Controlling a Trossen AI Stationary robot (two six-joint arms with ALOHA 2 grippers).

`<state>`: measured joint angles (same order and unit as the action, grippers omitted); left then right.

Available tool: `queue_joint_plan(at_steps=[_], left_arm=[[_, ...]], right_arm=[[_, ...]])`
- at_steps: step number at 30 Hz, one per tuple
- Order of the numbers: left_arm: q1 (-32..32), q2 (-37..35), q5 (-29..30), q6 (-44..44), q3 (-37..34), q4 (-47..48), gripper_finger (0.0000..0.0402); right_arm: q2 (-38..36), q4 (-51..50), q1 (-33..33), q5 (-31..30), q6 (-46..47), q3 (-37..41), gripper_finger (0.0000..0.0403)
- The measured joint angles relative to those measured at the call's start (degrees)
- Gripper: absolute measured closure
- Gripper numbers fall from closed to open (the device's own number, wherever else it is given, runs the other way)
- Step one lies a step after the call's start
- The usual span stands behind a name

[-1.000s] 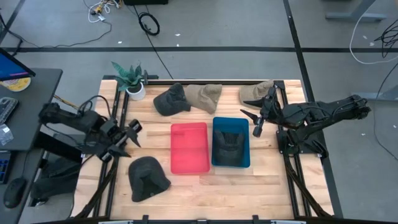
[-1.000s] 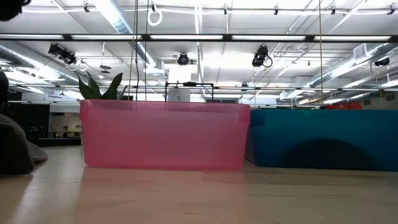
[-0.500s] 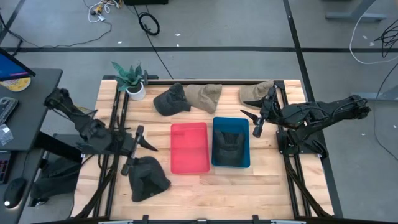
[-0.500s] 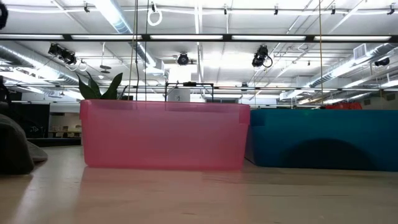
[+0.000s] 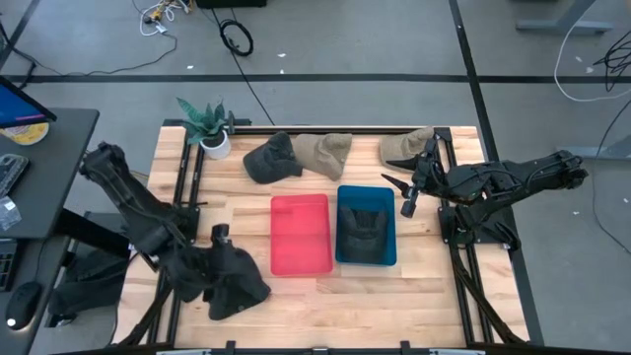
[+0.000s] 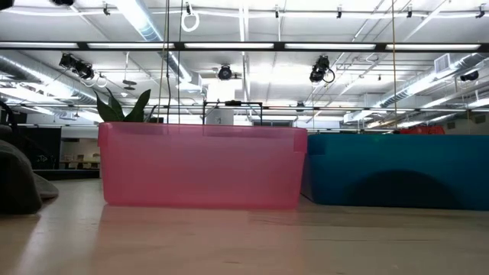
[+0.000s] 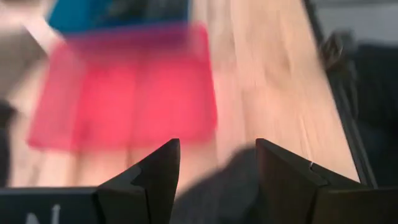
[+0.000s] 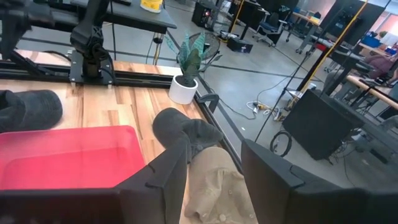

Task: Pick & Place hat
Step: Put the bottom black cap into the blue bin

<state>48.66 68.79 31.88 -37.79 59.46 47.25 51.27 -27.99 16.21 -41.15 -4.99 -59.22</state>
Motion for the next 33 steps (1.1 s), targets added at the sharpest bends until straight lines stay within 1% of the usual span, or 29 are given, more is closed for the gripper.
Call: queue_joint_plan(at_steps=[5, 7, 11, 15, 21, 27, 33], left_arm=[[-0.99, 4.95, -10.25, -5.51, 0.00, 2.72, 0.0189], [-1.53, 6.25, -12.58, -6.50, 0.00, 2.90, 0.0189], [-2.38, 8.43, -12.80, -9.87, 0.00, 5.02, 0.0189], [-2.87, 10.48, -14.88, -13.92, 0.00, 7.00, 0.0189], [-2.97, 12.97, -15.50, -17.20, 0.00, 8.22, 0.0189], [-2.95, 16.00, -19.44, -21.58, -0.02, 9.36, 0.0189], [-2.97, 19.10, -20.60, -22.10, -0.02, 10.55, 0.0189]], right_arm=[[0.00, 0.01, 0.00, -0.02, -0.57, 0.00, 0.0247], [0.00, 0.05, 0.00, -0.08, -0.66, 0.00, 0.0247], [0.00, 0.14, 0.00, -0.13, -0.66, 0.00, 0.0247], [0.00, 0.14, 0.00, -0.12, -0.66, 0.00, 0.0247], [0.00, 0.13, 0.00, -0.08, -0.92, 0.00, 0.0247], [0.00, 0.13, 0.00, 0.09, -2.72, 0.00, 0.0247], [0.00, 2.01, -0.04, 0.07, -5.07, 0.00, 0.0247]])
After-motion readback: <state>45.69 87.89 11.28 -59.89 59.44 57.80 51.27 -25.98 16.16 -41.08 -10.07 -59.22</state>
